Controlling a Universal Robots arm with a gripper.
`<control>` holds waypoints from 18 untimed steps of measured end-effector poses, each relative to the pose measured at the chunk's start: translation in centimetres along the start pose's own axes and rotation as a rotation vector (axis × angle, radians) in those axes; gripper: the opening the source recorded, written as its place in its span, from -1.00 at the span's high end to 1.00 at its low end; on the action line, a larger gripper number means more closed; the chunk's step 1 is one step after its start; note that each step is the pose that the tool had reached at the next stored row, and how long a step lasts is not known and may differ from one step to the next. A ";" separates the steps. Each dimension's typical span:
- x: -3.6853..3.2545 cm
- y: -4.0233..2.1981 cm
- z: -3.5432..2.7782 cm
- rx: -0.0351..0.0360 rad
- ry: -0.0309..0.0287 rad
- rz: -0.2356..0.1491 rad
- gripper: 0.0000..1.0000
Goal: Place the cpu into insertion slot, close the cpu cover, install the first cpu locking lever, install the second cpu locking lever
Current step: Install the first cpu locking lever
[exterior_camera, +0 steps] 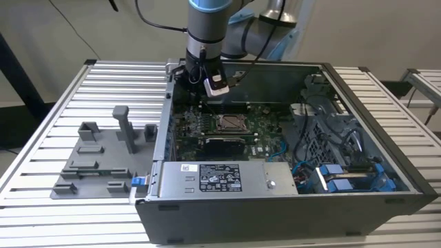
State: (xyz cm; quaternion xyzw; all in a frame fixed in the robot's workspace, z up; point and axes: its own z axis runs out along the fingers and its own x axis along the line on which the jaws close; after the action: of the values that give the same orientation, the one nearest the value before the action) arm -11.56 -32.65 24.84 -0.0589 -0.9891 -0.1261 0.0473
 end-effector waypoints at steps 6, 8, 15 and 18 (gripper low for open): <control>-0.42 -0.03 -0.04 -0.0001 0.0003 0.000 0.79; -0.69 -0.10 -0.09 0.0002 0.0019 0.001 0.79; -2.02 -0.21 -0.28 0.0014 0.0144 0.004 0.79; -2.85 -0.15 -0.40 0.0020 0.0211 0.006 0.79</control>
State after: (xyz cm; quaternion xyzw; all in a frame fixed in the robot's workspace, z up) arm -8.73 -33.19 24.87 -0.0603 -0.9885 -0.1256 0.0581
